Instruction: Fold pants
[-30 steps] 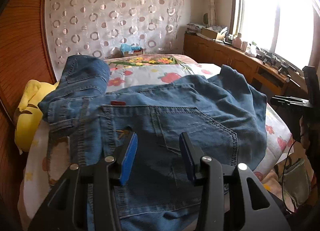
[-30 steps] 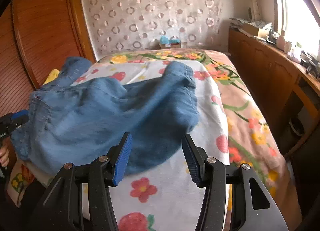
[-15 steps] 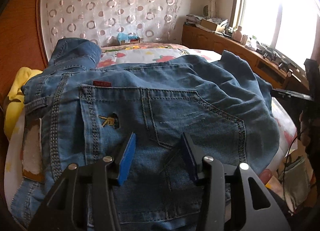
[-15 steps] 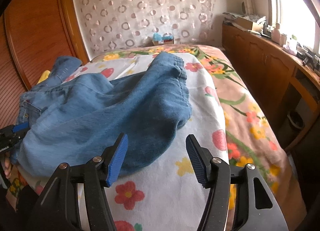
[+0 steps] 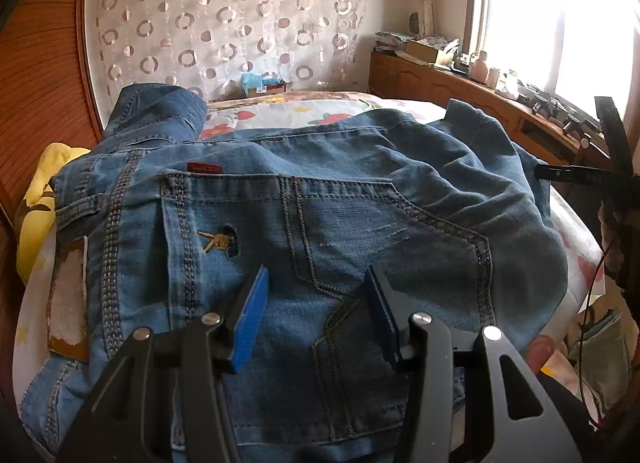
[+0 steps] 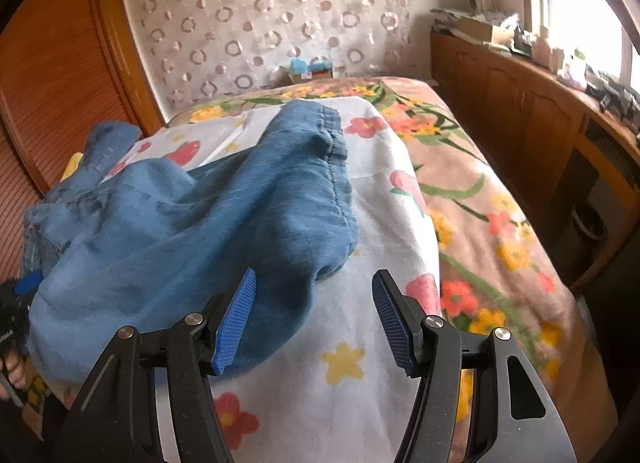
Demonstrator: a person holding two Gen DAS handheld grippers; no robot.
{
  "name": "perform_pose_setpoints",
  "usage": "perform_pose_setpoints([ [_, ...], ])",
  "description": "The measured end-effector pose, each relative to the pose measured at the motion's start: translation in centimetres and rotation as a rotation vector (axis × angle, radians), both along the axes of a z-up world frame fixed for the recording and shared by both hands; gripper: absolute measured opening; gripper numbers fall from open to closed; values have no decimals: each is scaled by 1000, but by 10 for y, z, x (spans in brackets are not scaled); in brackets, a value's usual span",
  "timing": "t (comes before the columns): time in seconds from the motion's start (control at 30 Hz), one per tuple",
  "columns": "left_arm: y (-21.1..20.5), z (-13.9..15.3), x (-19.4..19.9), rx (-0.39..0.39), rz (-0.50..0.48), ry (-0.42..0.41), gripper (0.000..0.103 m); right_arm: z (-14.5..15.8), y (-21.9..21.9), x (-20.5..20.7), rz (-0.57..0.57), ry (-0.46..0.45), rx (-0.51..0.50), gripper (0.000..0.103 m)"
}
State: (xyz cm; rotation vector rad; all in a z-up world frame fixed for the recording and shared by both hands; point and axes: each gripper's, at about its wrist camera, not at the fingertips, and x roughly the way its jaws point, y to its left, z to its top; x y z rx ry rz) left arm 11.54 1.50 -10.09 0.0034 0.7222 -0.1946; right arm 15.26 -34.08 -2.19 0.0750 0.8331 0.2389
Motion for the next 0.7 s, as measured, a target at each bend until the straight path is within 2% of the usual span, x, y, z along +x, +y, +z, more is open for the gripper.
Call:
perform_pose_setpoints([
  [0.03,0,0,0,-2,0,2,49,0,-1,2,-2,5,16,61],
  [0.07,1,2,-1,-9,1,6,49,-1,-2,4,1,13,37,55],
  [0.17,5,7,-4,-28,6,8,49,0,-2,7,11,30,76,33],
  [0.2,6,8,-5,-30,7,9,49,1,-1,7,19,30,86,22],
  [0.3,8,11,-9,-28,9,9,49,11,4,2,29,-16,73,4],
  [0.47,9,18,-15,-29,6,-4,49,38,9,-8,15,-110,57,0],
  [0.6,15,31,-21,-51,13,-29,49,75,1,-18,-14,-210,66,0],
  [0.7,21,43,-26,-59,21,-55,49,97,1,-22,1,-237,72,0],
])
